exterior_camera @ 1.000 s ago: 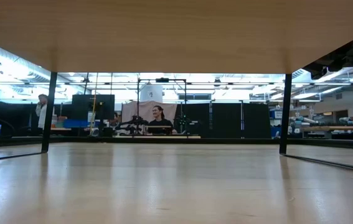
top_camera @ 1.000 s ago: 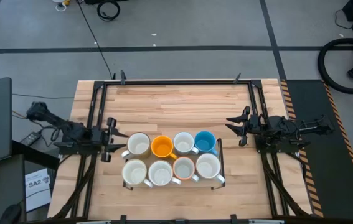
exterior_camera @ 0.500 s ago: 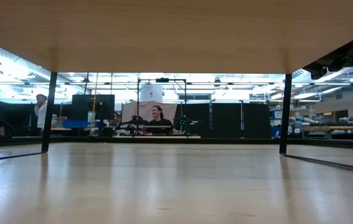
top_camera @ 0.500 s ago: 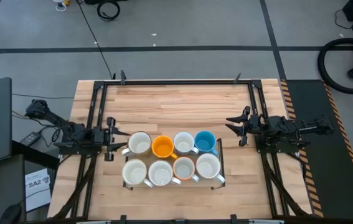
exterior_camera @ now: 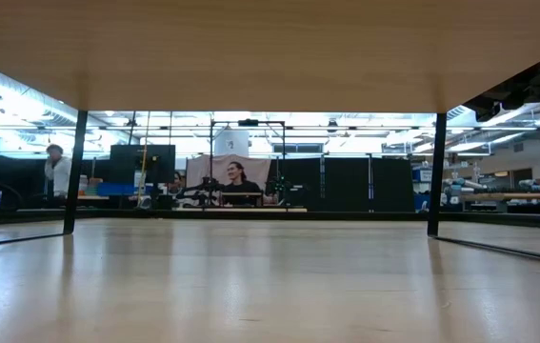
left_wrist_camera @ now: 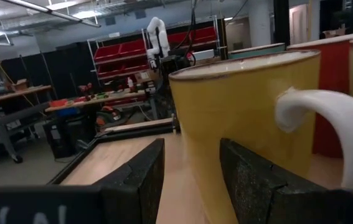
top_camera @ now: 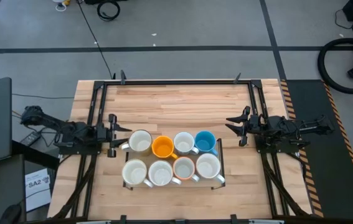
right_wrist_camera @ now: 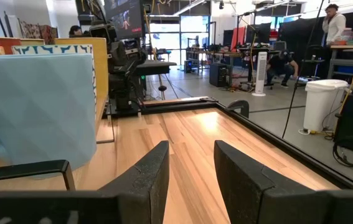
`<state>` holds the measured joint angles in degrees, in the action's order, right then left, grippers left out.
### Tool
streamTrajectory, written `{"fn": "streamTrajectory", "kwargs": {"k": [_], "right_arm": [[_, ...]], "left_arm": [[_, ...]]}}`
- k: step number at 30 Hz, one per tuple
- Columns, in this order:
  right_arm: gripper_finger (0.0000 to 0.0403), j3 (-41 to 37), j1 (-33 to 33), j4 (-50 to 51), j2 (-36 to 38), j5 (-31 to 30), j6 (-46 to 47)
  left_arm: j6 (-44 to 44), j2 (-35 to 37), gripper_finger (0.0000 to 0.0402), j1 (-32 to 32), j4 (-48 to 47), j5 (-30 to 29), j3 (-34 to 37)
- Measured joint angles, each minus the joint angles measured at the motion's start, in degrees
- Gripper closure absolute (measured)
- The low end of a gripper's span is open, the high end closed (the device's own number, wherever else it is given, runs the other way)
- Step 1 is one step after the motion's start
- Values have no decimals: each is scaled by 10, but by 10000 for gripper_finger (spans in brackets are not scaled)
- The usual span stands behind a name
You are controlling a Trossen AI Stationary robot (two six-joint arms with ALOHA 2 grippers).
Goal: Place coffee mugs
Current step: Return to Home Position
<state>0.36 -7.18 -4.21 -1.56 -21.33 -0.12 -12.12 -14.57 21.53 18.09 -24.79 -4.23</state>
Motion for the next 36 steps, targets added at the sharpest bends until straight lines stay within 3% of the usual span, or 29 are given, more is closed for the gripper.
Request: {"fn": "streamTrajectory", "kwargs": {"k": [19,31,36], "right_arm": [[270,0,0,0,0,0,0],[270,0,0,0,0,0,0],[270,0,0,0,0,0,0]], "left_arm": [[27,31,233,-151,-11,174,0],[28,145,216,-163,-121,178,0],[29,143,216,-163,-132,179,0]]}}
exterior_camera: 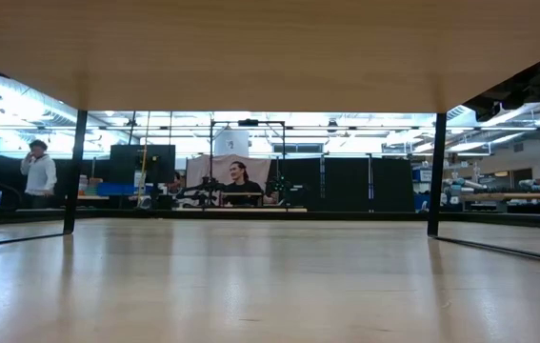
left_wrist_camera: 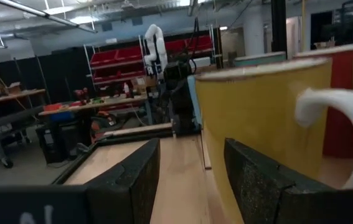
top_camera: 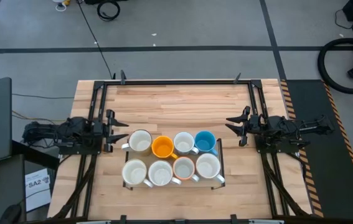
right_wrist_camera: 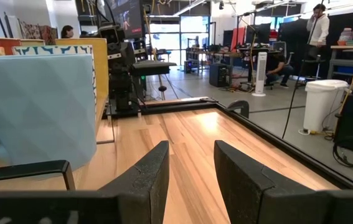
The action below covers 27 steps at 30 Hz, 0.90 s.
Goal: Place coffee mugs
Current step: Return to Home Position
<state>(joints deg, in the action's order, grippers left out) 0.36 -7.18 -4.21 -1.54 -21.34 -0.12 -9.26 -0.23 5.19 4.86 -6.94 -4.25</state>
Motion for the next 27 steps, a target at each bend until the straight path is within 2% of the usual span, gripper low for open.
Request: {"fn": "streamTrajectory", "kwargs": {"k": [7,16,20,27], "right_arm": [[270,0,0,-4,0,0,0],[270,0,0,-4,0,0,0],[270,0,0,-4,0,0,0],[270,0,0,-4,0,0,0]], "left_arm": [[3,0,216,0,-11,27,0],[12,0,216,0,-24,32,1],[15,0,216,0,25,33,38],[9,0,216,0,33,33,37]]}}
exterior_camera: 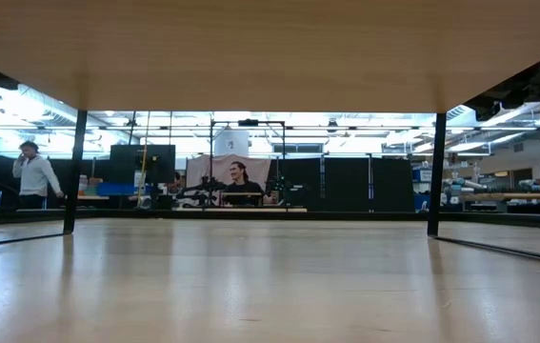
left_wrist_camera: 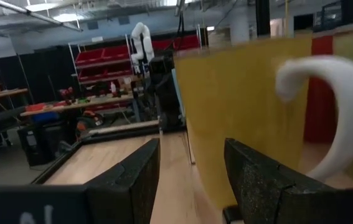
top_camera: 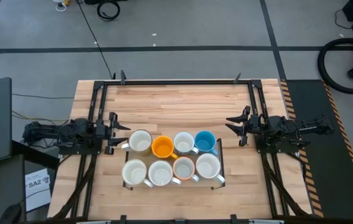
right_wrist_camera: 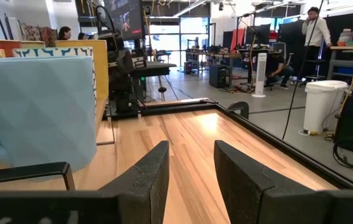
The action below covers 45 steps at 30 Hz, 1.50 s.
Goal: Place coffee mugs
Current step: Return to Home Position
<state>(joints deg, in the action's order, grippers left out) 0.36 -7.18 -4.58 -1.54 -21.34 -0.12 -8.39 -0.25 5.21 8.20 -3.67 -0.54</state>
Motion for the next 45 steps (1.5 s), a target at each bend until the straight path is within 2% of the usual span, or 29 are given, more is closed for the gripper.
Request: {"fn": "streamTrajectory", "kwargs": {"k": [10,23,33,45], "right_arm": [[270,0,0,0,0,0,0],[270,0,0,0,0,0,0],[270,0,0,0,0,0,0],[270,0,0,0,0,0,0]], "left_arm": [[-2,0,216,0,-56,-1,0],[3,0,216,0,-63,-1,-1],[2,-1,216,0,-14,-1,1],[2,-1,216,0,-6,-1,1]]}}
